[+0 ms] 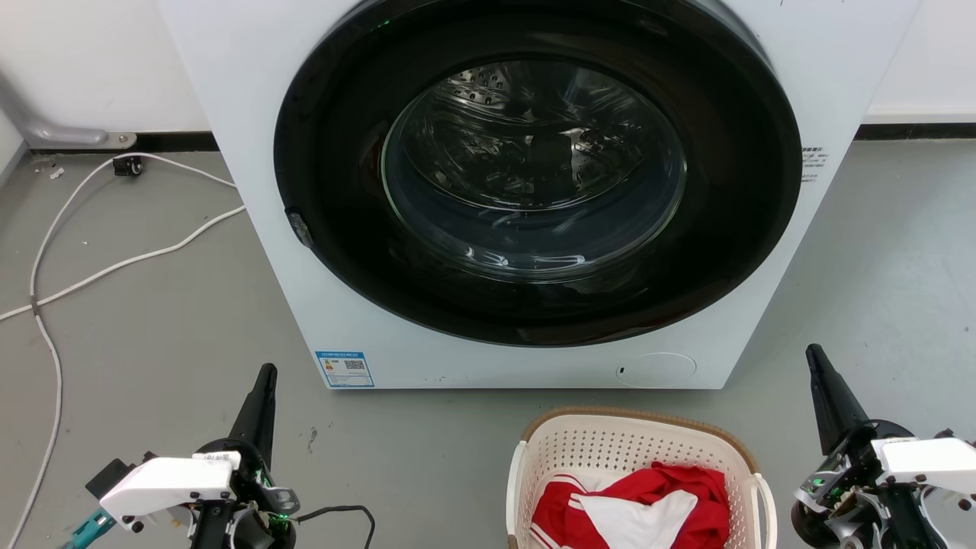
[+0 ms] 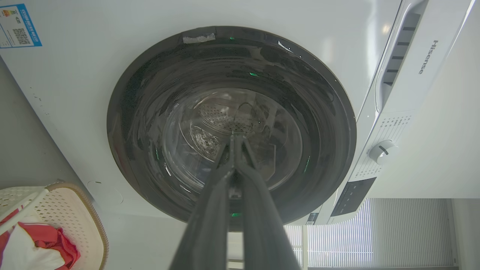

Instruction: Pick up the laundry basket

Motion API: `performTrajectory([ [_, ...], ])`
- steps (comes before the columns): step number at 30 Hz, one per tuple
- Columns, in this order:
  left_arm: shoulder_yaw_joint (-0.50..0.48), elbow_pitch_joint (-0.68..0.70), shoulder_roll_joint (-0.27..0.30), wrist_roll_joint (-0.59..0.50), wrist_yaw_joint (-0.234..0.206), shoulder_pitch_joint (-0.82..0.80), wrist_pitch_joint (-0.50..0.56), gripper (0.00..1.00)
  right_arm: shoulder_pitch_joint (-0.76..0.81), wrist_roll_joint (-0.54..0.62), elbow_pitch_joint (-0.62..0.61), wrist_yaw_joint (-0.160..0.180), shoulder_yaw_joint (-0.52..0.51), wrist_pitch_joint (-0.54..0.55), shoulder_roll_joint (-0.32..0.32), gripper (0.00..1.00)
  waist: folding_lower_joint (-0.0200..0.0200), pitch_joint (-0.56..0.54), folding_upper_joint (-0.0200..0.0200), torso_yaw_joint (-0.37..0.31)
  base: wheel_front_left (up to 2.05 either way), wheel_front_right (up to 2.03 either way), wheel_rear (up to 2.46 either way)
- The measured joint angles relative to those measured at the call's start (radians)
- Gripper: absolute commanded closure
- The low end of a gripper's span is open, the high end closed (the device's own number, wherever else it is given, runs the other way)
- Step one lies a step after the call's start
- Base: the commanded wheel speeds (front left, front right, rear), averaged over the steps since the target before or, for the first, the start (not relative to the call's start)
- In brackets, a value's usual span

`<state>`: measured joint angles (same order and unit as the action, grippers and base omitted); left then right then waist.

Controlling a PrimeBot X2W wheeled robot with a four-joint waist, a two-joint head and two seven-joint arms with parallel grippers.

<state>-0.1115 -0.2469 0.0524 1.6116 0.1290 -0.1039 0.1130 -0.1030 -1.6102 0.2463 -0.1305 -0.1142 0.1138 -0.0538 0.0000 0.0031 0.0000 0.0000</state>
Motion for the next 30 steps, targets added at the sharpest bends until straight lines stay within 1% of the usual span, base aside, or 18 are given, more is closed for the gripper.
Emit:
performTrajectory([
  [20, 0.000, 0.000, 0.000, -0.001, 0.000, 0.000, 0.000, 1.00, 0.000, 0.000, 0.000, 0.000, 0.000, 0.000, 0.000, 1.00, 0.0000, 0.000, 0.0000, 0.000, 0.00, 0.00, 0.00],
  [21, 0.000, -0.002, 0.000, -0.001, 0.000, 0.000, 0.000, 0.00, 0.000, 0.000, 0.002, 0.000, 0.000, 0.000, 0.000, 0.00, 0.0000, 0.000, 0.0000, 0.000, 0.00, 0.00, 0.00],
  [25, 0.010, -0.027, -0.004, -0.001, -0.001, 0.023, -0.006, 0.00, 0.027, 0.000, 0.023, 0.000, 0.003, -0.005, 0.002, 0.00, 0.0000, 0.000, 0.0000, 0.000, 0.00, 0.00, 0.00],
  [30, 0.042, -0.025, -0.004, -0.004, -0.001, 0.018, -0.038, 0.00, 0.028, 0.013, 0.011, 0.000, 0.023, -0.034, 0.002, 0.00, 0.0000, 0.002, 0.0000, 0.000, 0.00, 0.00, 0.00],
])
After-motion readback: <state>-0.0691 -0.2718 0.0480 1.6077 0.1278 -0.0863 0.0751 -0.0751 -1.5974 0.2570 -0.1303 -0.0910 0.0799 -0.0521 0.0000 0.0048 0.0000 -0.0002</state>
